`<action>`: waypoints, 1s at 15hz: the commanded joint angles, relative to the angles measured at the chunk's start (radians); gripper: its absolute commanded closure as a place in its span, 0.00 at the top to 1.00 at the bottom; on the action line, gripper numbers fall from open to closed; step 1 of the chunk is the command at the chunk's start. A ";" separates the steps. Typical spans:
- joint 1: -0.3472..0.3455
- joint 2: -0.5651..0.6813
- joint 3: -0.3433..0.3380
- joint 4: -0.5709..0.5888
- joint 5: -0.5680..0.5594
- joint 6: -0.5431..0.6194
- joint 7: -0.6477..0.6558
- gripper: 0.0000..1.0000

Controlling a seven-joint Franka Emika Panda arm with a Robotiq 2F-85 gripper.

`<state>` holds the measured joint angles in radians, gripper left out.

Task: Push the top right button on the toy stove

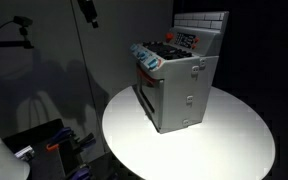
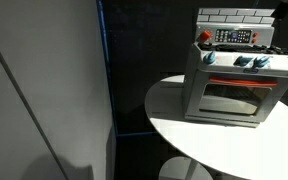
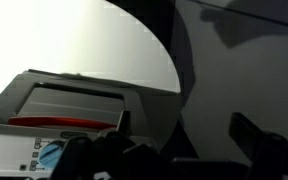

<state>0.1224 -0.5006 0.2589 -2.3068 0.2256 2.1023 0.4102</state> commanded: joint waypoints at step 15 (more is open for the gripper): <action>-0.131 0.087 -0.042 0.166 -0.169 -0.094 0.066 1.00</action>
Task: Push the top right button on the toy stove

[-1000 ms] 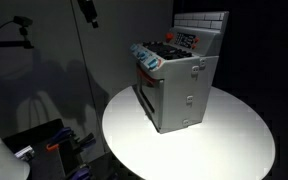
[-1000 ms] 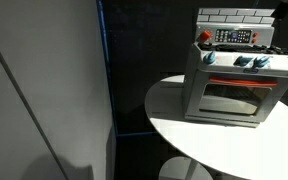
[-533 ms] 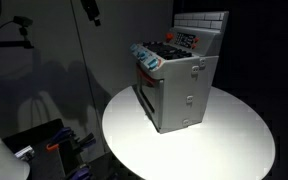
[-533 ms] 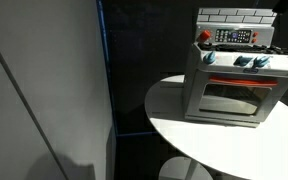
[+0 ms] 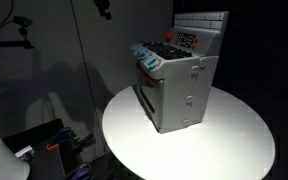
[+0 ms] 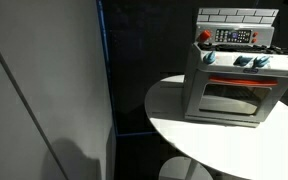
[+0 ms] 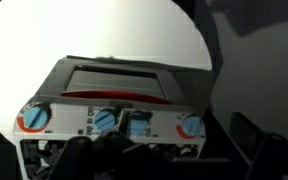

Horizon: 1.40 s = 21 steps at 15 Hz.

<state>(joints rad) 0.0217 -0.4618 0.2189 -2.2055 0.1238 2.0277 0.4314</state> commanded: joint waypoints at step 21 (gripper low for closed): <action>-0.084 0.223 -0.088 0.182 -0.291 0.102 0.210 1.00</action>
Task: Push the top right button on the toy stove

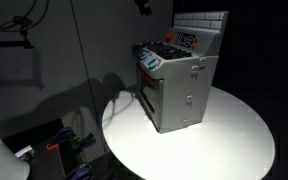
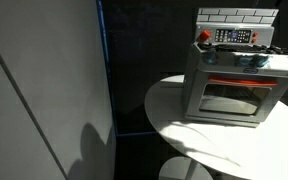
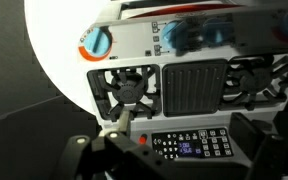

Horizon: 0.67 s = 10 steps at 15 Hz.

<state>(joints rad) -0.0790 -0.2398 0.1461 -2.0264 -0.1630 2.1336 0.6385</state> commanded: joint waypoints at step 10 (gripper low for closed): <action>0.005 0.041 -0.019 0.045 -0.025 0.002 0.038 1.00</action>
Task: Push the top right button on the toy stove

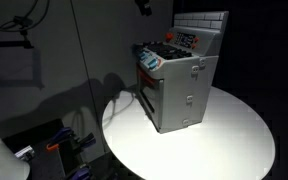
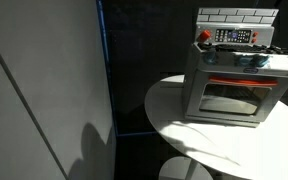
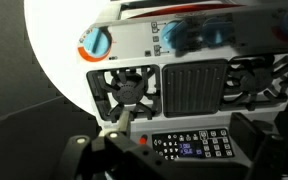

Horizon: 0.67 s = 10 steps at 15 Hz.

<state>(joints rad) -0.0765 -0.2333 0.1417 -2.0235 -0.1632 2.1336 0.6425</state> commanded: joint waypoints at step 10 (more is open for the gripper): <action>0.007 0.207 -0.071 0.235 -0.119 -0.007 0.152 1.00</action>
<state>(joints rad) -0.0796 -0.0995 0.0895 -1.8805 -0.2448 2.1340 0.7485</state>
